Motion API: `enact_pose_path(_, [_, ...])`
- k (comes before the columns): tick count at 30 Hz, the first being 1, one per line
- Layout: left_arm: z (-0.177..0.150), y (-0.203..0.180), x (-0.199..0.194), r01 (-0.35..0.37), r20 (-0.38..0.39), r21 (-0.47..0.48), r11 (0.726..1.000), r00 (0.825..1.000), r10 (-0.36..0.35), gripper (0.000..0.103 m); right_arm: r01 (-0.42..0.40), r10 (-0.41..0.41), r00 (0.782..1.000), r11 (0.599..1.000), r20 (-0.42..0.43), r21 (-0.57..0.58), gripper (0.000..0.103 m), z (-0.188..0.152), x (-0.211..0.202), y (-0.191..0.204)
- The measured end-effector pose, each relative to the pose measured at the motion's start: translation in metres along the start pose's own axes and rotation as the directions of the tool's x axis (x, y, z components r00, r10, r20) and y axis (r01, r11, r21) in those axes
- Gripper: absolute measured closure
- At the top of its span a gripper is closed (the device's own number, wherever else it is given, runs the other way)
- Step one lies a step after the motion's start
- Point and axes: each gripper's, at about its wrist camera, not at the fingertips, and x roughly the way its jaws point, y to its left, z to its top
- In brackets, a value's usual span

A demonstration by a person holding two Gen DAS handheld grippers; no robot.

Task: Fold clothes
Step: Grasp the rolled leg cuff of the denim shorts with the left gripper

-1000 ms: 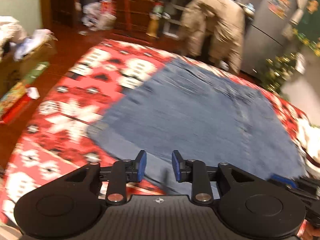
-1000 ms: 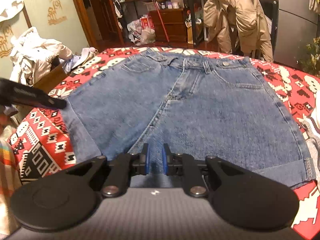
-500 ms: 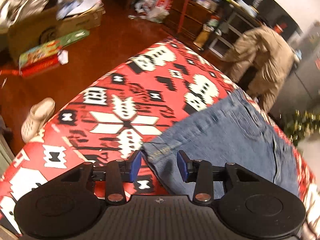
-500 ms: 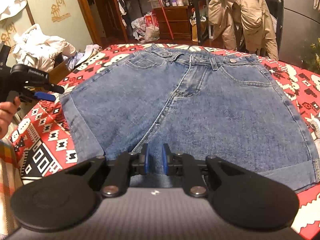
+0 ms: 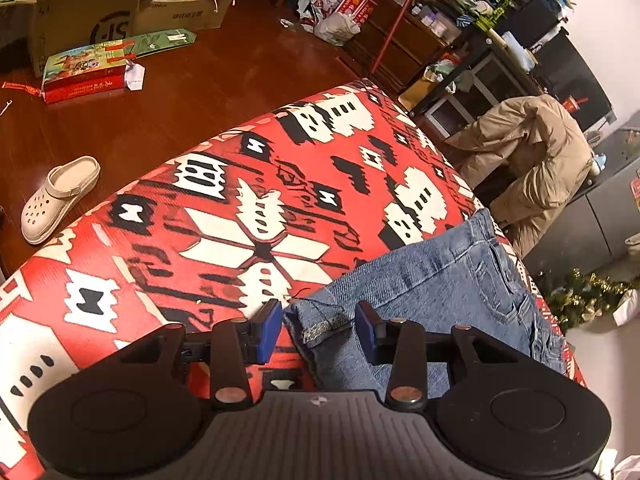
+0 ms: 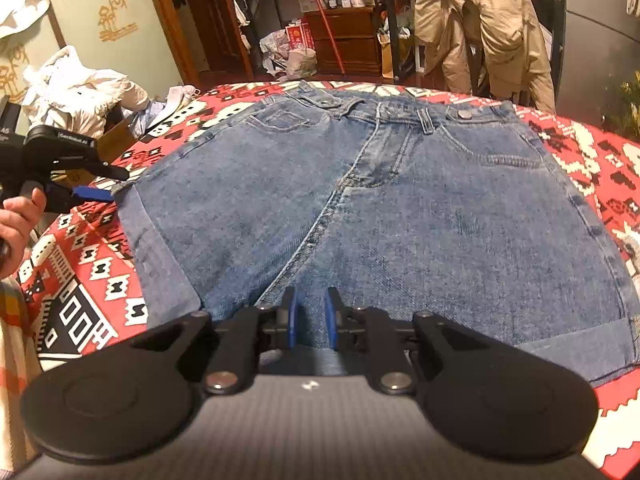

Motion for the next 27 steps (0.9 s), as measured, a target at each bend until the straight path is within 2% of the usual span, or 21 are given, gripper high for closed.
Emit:
enact_pose_path(7, [0.007,0.01,0.003,0.062,-0.008,-0.091,0.994,0.998,-0.063,0.057,0.006,-0.006,1.0,1.0,0.001,0.01,0.084,0.001,0.001,0.0])
enact_pose_path(12, [0.007,0.007,0.003,0.079,-0.018,-0.091,0.993,0.997,-0.081,0.056,0.01,-0.01,1.0,1.0,0.009,0.002,0.083,0.001,0.0,0.001])
enact_pose_path(15, [0.008,0.01,0.002,0.148,-0.035,-0.136,0.98,0.988,-0.154,0.056,0.011,-0.011,1.0,1.0,0.008,0.003,0.083,0.001,0.002,0.0])
enact_pose_path(18, [0.009,0.006,-0.004,0.138,-0.005,-0.108,0.985,0.99,-0.139,0.056,0.021,-0.021,1.0,1.0,0.006,-0.004,0.083,0.0,0.003,0.0])
enact_pose_path(22, [0.01,0.005,-0.005,0.181,-0.005,-0.11,0.977,0.983,-0.182,0.056,0.019,-0.019,1.0,1.0,0.012,0.005,0.082,0.0,0.002,-0.003])
enact_pose_path(23, [0.01,0.003,-0.005,0.183,-0.005,-0.098,0.978,0.983,-0.184,0.056,0.019,-0.019,1.0,1.0,0.011,0.005,0.082,0.0,0.002,-0.003])
enact_pose_path(27, [0.008,-0.001,-0.001,0.109,-0.006,-0.058,0.992,0.994,-0.11,0.056,0.02,-0.02,1.0,1.0,0.005,0.003,0.082,0.0,0.004,-0.004])
